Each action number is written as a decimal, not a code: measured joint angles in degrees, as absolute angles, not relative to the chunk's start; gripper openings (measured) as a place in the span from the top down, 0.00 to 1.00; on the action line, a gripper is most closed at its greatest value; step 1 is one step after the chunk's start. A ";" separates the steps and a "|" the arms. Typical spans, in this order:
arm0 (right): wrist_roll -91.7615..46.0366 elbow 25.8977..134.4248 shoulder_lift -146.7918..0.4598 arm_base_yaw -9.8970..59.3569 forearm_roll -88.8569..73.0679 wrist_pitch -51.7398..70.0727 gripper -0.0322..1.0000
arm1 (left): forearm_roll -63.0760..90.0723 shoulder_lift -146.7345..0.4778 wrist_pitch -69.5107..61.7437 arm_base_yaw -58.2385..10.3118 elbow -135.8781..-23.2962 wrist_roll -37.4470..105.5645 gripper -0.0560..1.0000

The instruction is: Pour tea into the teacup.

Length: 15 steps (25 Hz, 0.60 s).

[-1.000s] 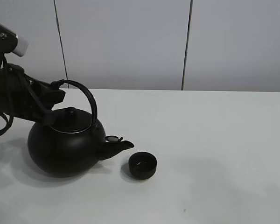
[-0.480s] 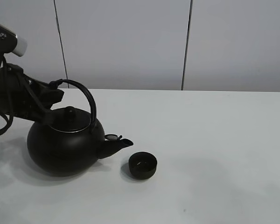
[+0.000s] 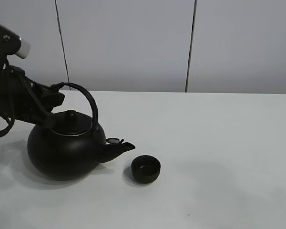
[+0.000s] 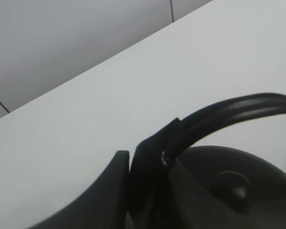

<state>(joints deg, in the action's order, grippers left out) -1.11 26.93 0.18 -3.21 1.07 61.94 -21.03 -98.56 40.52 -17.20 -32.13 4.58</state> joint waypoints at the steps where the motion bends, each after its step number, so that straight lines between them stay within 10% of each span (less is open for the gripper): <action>1: -1.11 26.93 0.18 -3.21 1.07 61.94 0.43 | -21.03 -98.56 40.37 -17.20 -32.33 4.65 0.81; 15: -1.11 26.93 0.18 -3.21 1.07 61.94 0.43 | -21.69 -98.56 39.29 -17.20 -32.82 6.58 0.82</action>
